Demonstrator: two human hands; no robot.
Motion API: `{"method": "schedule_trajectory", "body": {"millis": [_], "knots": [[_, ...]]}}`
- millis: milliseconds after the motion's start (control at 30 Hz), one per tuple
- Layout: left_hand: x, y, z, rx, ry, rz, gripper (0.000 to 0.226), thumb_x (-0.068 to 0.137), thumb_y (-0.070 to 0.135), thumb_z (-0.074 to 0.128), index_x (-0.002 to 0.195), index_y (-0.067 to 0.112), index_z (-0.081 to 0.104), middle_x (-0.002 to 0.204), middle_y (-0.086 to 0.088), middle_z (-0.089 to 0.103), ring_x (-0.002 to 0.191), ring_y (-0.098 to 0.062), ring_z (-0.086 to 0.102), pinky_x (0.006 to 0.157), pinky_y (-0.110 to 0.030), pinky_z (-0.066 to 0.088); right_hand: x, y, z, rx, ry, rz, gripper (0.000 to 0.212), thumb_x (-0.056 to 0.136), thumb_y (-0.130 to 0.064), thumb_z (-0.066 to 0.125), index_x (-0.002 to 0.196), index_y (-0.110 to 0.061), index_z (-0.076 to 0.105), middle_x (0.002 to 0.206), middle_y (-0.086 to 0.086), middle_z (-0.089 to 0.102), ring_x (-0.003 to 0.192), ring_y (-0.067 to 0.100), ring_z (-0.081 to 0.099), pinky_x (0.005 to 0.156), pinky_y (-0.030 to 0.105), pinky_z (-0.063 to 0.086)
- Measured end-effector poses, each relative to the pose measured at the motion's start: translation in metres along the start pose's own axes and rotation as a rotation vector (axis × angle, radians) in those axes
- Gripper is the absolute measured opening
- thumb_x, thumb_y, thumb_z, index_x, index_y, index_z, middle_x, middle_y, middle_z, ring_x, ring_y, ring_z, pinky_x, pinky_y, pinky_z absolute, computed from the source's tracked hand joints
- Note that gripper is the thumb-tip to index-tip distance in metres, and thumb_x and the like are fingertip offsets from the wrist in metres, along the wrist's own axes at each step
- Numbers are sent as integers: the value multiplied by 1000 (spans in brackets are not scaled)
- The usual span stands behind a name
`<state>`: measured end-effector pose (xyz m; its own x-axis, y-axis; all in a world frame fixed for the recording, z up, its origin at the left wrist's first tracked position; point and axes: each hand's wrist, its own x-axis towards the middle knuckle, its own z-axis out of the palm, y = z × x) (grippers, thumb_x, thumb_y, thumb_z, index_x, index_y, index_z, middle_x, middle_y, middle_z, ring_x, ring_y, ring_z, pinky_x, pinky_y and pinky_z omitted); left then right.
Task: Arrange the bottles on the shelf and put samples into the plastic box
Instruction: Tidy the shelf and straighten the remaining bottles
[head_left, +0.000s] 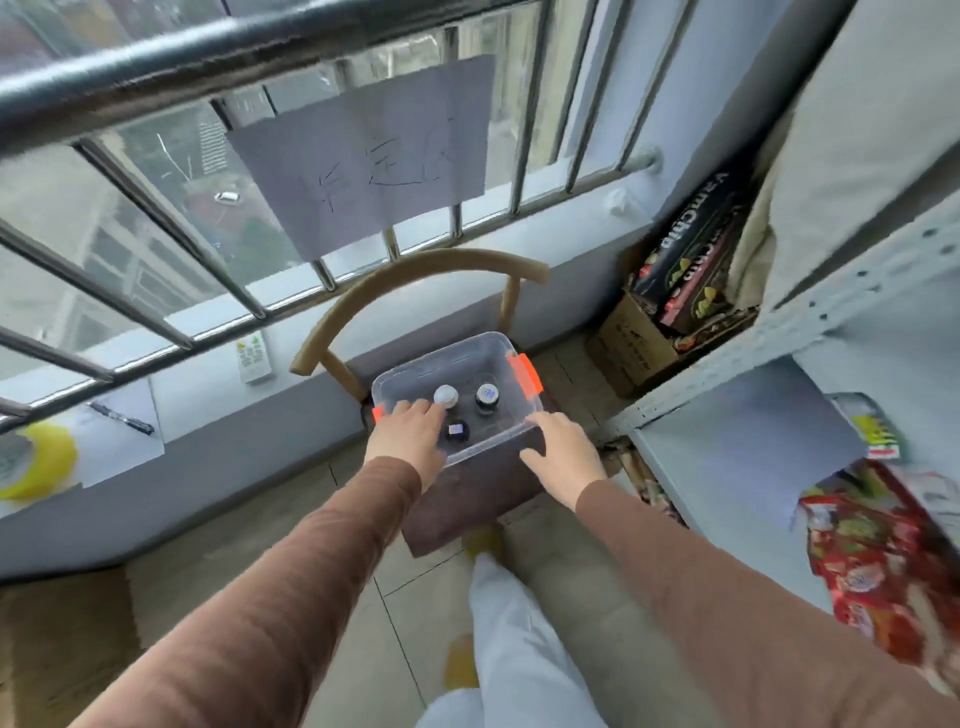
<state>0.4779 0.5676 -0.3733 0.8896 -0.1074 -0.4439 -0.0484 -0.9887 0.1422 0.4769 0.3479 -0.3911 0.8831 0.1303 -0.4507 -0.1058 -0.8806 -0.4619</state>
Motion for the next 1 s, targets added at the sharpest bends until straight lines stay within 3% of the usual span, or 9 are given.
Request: {"method": "schedule_trajectory", "body": {"millis": [267,433,533,700,1000], "knots": [[-101,128,-7,105,13,298,46,85,37,62,125,19,51,125,-5,52,122,-28,45,94,-40,40,-183,77,-38,-59,287,116,44,90,-30,62,132,-23,53,133,1,56,122,27,47,105,39,41],[-164,236,-4,136,58,539,45,84,33,61,126,20,51,126,-5,53,118,-29,48,95,-42,45,-302,135,-57,-48,433,235,40,88,-29,63,126,-20,56,120,4,59,114,30,49,96,39,43],[-203,305,5,152,105,686,45,85,37,62,127,23,52,126,-2,55,117,-26,49,92,-39,45,-373,173,-63,-8,516,328,40,88,-28,63,127,-20,56,123,5,58,116,29,48,96,40,43],[-276,422,35,188,122,886,54,85,39,64,134,24,48,132,0,52,123,-24,46,98,-39,44,-498,248,-66,32,649,463,43,89,-30,64,130,-20,54,131,3,56,119,27,48,99,39,43],[-431,640,125,214,132,1085,62,83,43,66,138,23,46,140,-1,48,128,-27,43,104,-41,41,-720,409,-69,11,763,609,41,89,-32,63,128,-20,57,131,4,56,121,27,46,100,40,40]]}}
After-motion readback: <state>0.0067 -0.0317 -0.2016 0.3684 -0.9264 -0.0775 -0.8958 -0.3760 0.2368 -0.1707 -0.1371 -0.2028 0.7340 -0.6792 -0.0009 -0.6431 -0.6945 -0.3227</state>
